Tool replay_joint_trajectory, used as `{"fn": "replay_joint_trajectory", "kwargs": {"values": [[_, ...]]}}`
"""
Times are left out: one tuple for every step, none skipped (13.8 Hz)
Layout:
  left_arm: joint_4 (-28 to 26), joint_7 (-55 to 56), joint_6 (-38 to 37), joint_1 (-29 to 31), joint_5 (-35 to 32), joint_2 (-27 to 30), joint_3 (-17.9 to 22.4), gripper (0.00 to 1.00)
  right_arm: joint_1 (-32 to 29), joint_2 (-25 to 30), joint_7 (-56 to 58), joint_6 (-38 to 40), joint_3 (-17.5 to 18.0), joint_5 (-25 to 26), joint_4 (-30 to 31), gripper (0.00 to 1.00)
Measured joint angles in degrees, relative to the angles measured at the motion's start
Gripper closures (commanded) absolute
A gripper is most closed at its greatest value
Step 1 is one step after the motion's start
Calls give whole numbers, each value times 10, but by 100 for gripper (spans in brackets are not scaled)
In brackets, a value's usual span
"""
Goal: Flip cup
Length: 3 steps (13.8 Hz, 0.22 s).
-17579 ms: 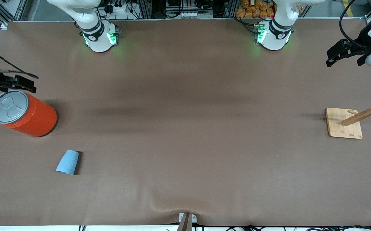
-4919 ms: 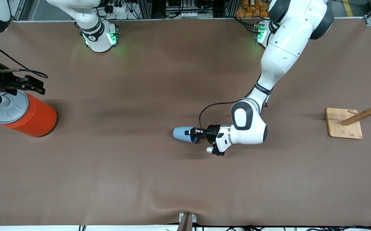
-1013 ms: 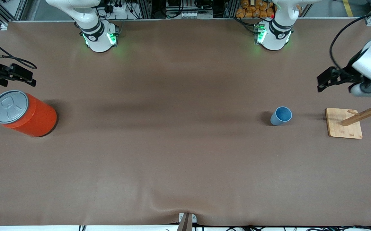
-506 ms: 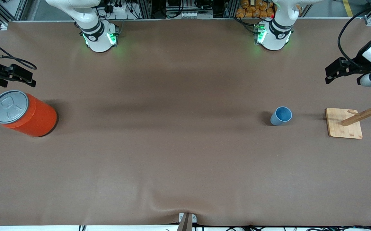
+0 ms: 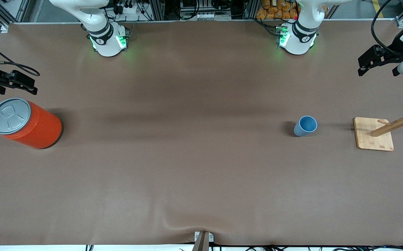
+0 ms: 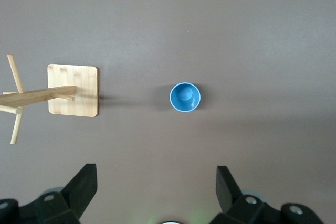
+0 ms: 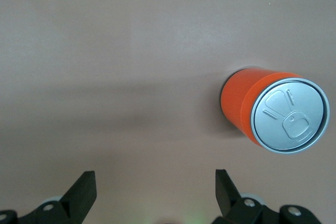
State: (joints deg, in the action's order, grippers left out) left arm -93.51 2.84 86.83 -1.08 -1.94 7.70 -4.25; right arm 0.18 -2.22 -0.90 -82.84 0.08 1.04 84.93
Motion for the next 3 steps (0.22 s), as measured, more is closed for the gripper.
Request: {"fn": "replay_joint_trajectory", "kwargs": {"values": [[0,0,0,0,0,0,0,0,0,0,0,0,0,0,0,0],[0,0,-2,0,0,0,0,0,0,0,0,0,0,0,1,0],[0,0,-7,0,0,0,0,0,0,0,0,0,0,0,1,0]]}}
